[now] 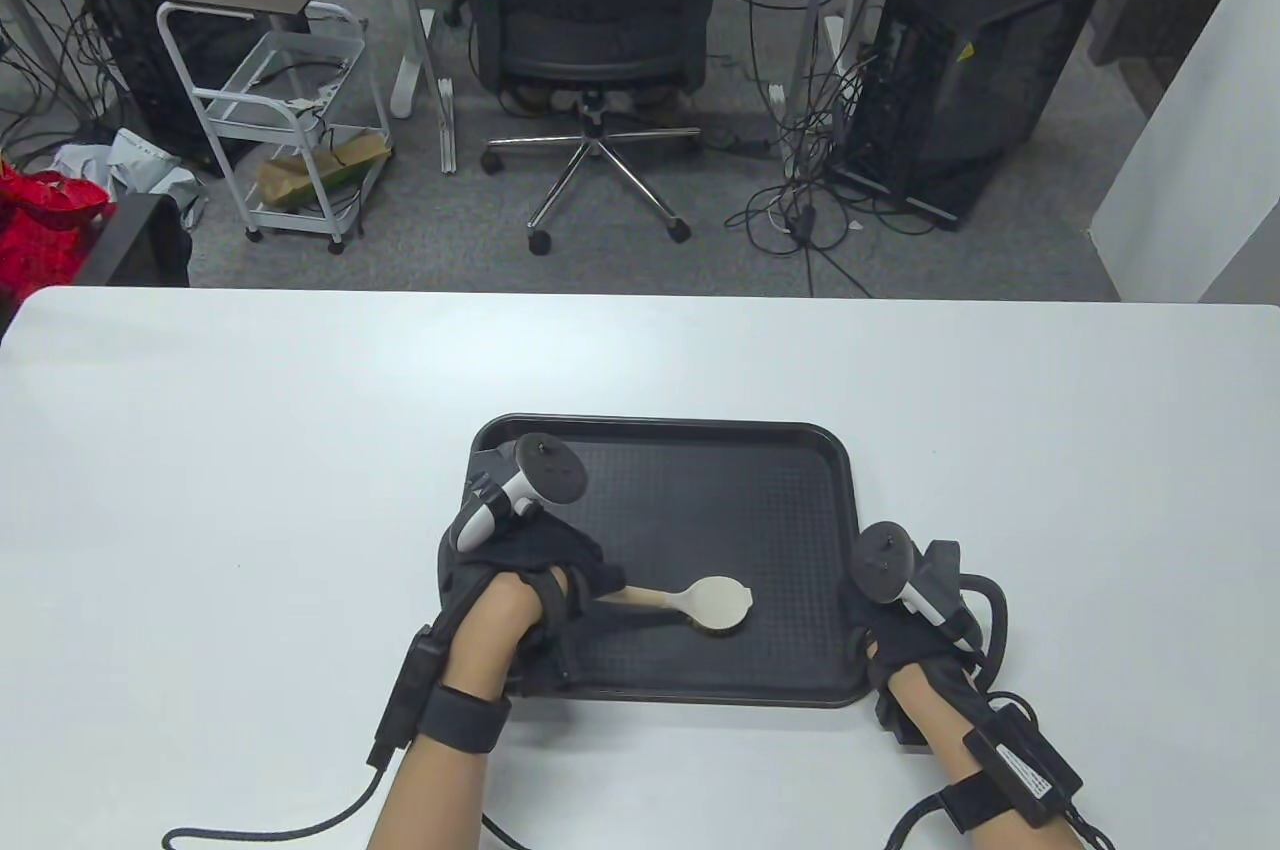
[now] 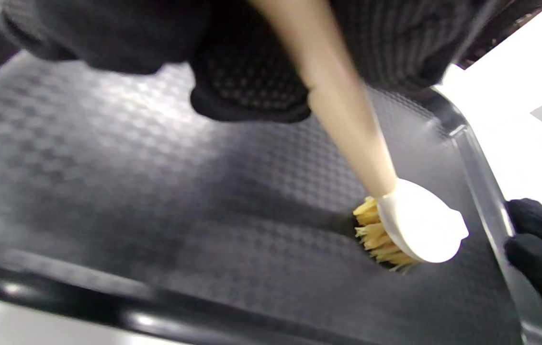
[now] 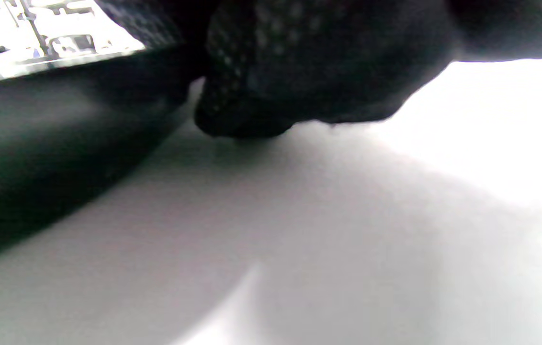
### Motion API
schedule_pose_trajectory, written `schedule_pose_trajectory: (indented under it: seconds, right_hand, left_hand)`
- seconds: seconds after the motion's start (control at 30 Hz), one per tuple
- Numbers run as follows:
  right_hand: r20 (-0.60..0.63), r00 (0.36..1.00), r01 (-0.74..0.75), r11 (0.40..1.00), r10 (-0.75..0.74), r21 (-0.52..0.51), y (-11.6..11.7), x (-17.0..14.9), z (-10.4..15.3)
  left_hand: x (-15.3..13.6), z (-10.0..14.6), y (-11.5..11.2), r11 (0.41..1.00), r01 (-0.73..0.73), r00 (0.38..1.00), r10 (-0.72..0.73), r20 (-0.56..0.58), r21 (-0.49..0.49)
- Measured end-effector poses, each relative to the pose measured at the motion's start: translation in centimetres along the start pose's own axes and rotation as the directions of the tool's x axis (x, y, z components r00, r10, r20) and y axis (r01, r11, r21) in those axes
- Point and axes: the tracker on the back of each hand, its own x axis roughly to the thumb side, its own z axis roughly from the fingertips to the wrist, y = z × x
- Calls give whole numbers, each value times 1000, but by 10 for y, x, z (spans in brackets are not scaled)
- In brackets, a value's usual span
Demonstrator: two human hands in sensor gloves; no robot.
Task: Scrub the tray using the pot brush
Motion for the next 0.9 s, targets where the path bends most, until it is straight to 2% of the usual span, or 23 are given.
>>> schedule_pose_trajectory:
  seconds: [0.23,0.47,0.9]
  right_hand:
    - [-1,1000,-4,1000,4,-2,0,0,0]
    - [-1,1000,-6,1000,6,-3,0,0,0]
    - [-2,1000,-4,1000,4,-3,0,1,1]
  left_hand:
    - [-34,11,18,1000,-16,999,17,-43,3]
    - [-71,27,36,996,-62,990,70,-121,65]
    - [-129,46,54,977,-162,959,189,-212,138]
